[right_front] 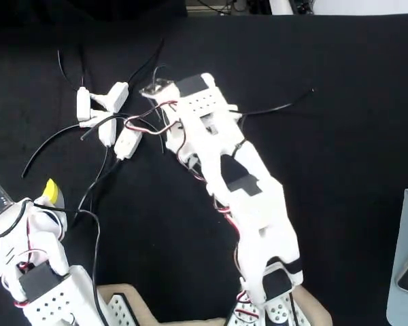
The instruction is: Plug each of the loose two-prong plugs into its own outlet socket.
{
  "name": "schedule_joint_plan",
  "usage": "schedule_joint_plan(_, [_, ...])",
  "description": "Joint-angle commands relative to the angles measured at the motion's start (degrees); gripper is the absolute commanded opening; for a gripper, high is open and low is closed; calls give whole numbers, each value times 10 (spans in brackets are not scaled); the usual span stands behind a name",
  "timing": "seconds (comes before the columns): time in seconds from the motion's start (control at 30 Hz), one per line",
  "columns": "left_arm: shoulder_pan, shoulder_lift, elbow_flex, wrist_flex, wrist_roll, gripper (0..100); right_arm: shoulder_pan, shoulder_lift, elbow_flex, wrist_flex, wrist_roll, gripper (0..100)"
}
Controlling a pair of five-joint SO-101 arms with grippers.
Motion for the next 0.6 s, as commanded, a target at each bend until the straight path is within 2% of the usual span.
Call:
schedule_joint_plan(0.0, [0, -5, -29, -2, -1, 278, -12, -61, 20, 22, -12, 60])
schedule_joint_plan(0.13, [0, -5, -29, -2, -1, 278, -12, -87, 67, 21, -12, 146])
schedule_joint_plan(0.4, [0, -5, -29, -2, -1, 278, -3, -92, 73, 18, -11, 140])
schedule_joint_plan(0.57, [0, -5, -29, -2, -1, 278, 25, -87, 87, -31, -9, 138])
